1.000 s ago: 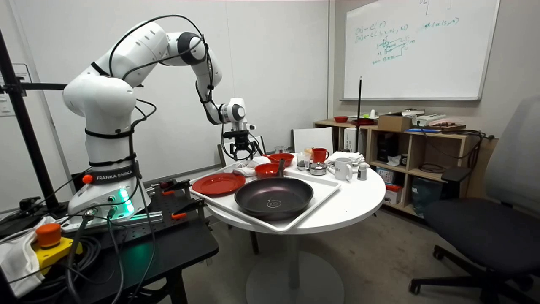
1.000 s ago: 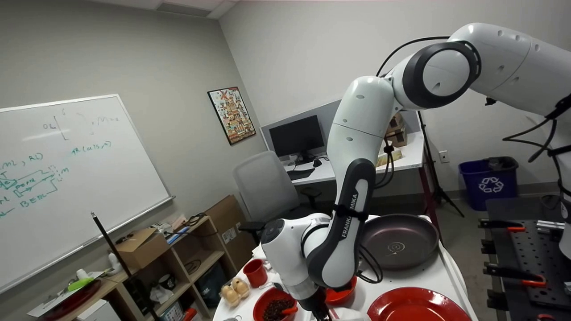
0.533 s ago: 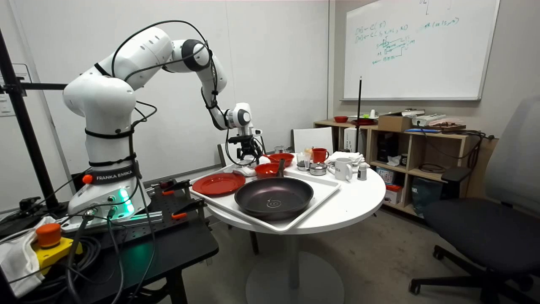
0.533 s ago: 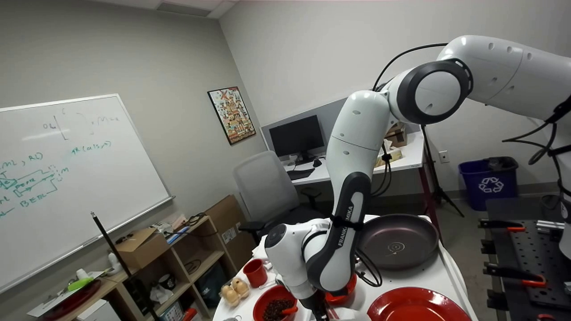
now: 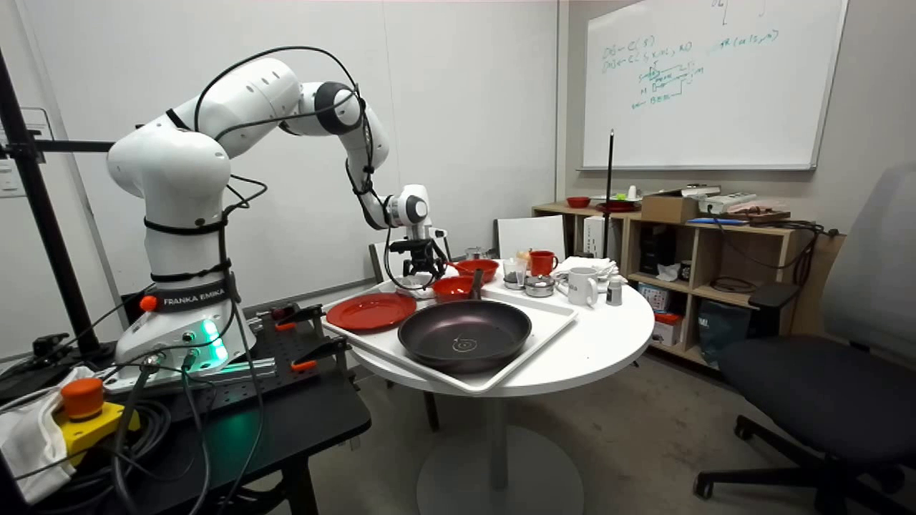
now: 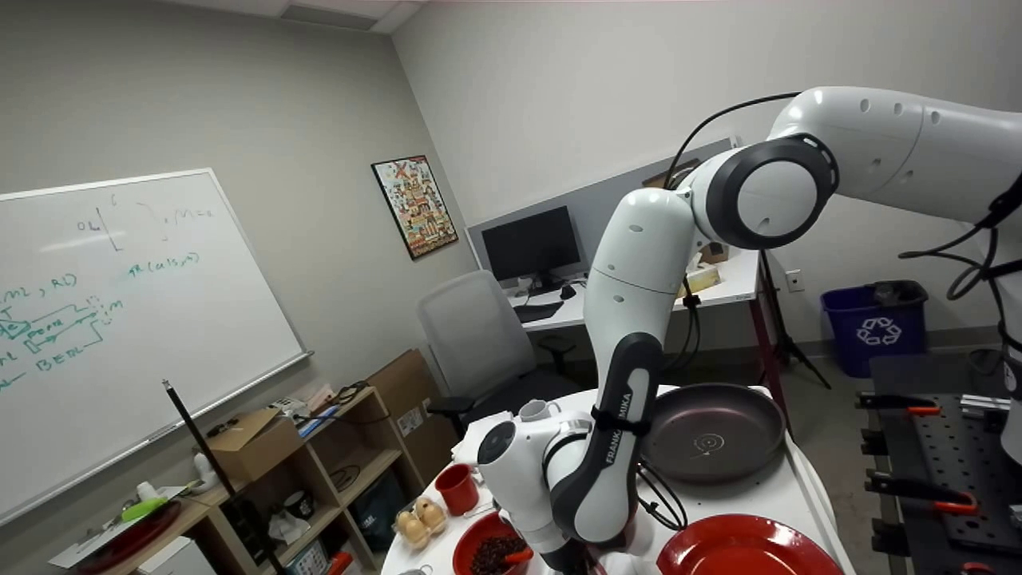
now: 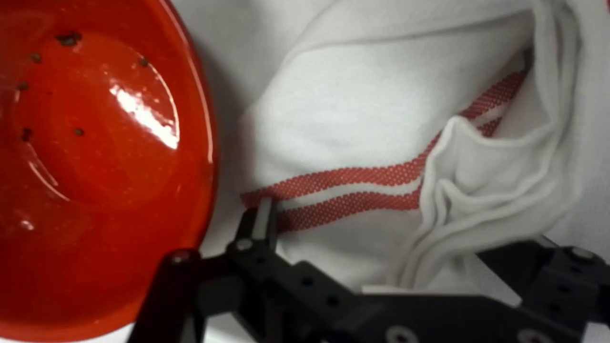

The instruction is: Use the white towel to wipe the pan

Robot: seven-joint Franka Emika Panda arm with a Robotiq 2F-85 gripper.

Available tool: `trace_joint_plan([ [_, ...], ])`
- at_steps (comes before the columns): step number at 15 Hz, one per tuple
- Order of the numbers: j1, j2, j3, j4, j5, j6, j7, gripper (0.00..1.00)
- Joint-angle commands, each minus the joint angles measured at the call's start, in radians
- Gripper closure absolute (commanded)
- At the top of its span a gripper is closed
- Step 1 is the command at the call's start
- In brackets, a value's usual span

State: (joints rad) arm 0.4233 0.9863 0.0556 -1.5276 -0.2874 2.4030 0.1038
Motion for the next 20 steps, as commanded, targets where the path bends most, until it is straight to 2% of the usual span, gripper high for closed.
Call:
trace_joint_plan([
  [1, 0.008, 0.037, 0.007, 0.053, 0.010, -0.012, -0.002, 0.26],
  [11, 0.009, 0.021, 0.027, 0.058, 0.012, 0.005, -0.022, 1.00],
  [13, 0.004, 0.006, 0.039, 0.049, 0.016, 0.007, -0.034, 0.98],
  [15, -0.016, -0.023, 0.078, 0.026, 0.027, -0.017, -0.094, 0.98],
  [20, -0.039, -0.167, 0.143, -0.068, 0.025, -0.038, -0.206, 0.97],
])
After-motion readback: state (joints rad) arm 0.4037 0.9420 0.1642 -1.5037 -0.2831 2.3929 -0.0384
